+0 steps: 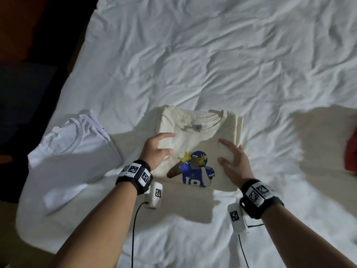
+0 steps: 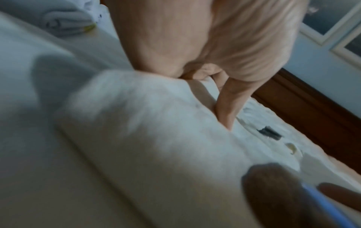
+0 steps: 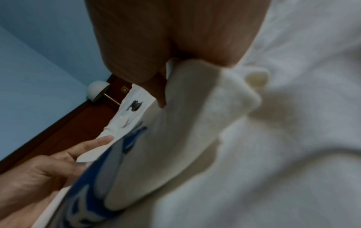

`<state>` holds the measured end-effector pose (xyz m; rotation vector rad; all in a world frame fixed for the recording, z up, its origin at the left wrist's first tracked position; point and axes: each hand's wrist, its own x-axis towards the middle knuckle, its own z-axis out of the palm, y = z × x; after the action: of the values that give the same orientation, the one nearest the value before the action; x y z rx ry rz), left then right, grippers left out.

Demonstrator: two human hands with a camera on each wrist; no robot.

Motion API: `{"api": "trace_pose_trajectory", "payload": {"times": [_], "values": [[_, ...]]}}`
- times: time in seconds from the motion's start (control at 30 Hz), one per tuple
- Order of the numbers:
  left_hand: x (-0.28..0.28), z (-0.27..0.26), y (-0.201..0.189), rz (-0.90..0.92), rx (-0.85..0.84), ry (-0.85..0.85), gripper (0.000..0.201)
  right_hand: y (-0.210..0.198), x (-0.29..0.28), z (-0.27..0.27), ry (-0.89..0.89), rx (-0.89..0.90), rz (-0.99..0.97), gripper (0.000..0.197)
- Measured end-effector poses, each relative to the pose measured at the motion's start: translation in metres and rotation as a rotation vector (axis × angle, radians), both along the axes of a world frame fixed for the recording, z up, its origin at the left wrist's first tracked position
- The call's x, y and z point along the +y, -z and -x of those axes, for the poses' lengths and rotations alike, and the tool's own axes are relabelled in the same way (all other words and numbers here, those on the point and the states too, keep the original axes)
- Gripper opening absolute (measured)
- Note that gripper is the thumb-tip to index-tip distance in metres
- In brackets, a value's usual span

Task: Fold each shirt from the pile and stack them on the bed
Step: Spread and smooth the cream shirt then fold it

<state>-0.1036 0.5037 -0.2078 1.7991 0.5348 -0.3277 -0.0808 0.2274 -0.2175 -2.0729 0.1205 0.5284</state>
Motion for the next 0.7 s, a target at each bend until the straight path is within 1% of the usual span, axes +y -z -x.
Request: {"api": "trace_pose_trajectory", "payload": {"times": [0.07, 0.17, 0.33, 0.47, 0.57, 0.7], "values": [[0.002, 0.005, -0.004, 0.012, -0.041, 0.004, 0.059, -0.007, 0.002, 0.003, 0.028, -0.028, -0.031, 0.064], [0.008, 0.015, -0.016, 0.033, -0.096, 0.008, 0.061, -0.026, 0.012, 0.004, 0.010, -0.054, -0.069, 0.065], [0.048, 0.039, -0.049, 0.029, -0.206, -0.038, 0.063, -0.064, 0.055, 0.002, -0.078, -0.130, -0.101, 0.063], [0.105, 0.073, -0.074, 0.026, -0.255, -0.151, 0.060, -0.086, 0.118, 0.008, -0.159, -0.161, -0.166, 0.063], [0.150, 0.101, -0.079, -0.023, -0.264, -0.233, 0.058, -0.092, 0.172, 0.014, -0.233, -0.174, -0.171, 0.062], [0.206, 0.138, -0.081, 0.040, -0.242, -0.422, 0.058, -0.095, 0.247, 0.021, -0.331, -0.138, -0.168, 0.063]]}}
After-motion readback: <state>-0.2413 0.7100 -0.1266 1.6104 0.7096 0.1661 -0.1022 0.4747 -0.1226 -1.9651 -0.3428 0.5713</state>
